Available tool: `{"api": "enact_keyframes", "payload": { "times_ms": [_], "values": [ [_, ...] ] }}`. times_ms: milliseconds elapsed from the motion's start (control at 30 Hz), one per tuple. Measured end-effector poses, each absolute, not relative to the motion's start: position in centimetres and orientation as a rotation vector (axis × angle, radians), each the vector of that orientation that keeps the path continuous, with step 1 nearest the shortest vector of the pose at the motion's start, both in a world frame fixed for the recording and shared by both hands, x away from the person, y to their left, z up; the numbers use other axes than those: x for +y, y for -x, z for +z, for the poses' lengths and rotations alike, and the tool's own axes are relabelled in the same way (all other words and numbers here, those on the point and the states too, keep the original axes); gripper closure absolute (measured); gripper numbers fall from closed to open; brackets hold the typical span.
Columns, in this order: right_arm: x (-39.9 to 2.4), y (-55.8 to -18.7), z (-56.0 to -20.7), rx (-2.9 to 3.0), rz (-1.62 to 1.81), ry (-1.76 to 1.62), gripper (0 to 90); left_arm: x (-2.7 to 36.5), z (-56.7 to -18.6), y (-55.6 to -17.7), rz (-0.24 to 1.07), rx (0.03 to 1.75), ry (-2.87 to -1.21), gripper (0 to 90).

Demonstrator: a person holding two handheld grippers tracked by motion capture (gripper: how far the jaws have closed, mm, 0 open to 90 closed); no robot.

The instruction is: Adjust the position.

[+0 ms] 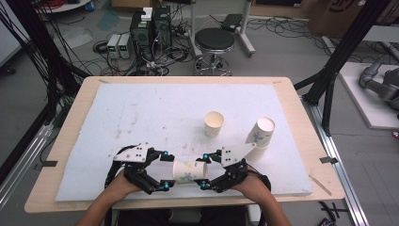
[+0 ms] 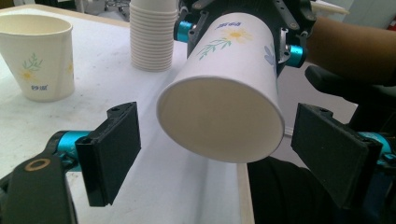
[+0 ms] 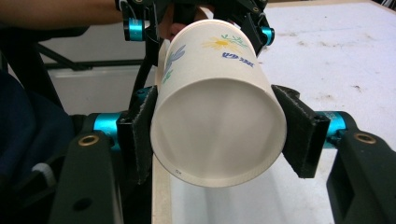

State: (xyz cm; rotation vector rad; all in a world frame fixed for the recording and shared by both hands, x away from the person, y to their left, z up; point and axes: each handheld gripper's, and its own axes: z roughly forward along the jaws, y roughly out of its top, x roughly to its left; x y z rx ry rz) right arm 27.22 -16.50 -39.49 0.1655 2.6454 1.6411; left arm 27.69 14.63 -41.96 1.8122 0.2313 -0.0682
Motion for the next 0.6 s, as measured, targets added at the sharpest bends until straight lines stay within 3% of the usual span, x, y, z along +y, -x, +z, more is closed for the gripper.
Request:
{"api": "enact_keyframes", "payload": {
  "times_ms": [600],
  "values": [
    [-16.7,-27.1,-39.6,2.622,1.735,-0.154,36.9,13.3,-42.1,-27.6,-0.084,0.199,-1.772,15.4]
  ]
}}
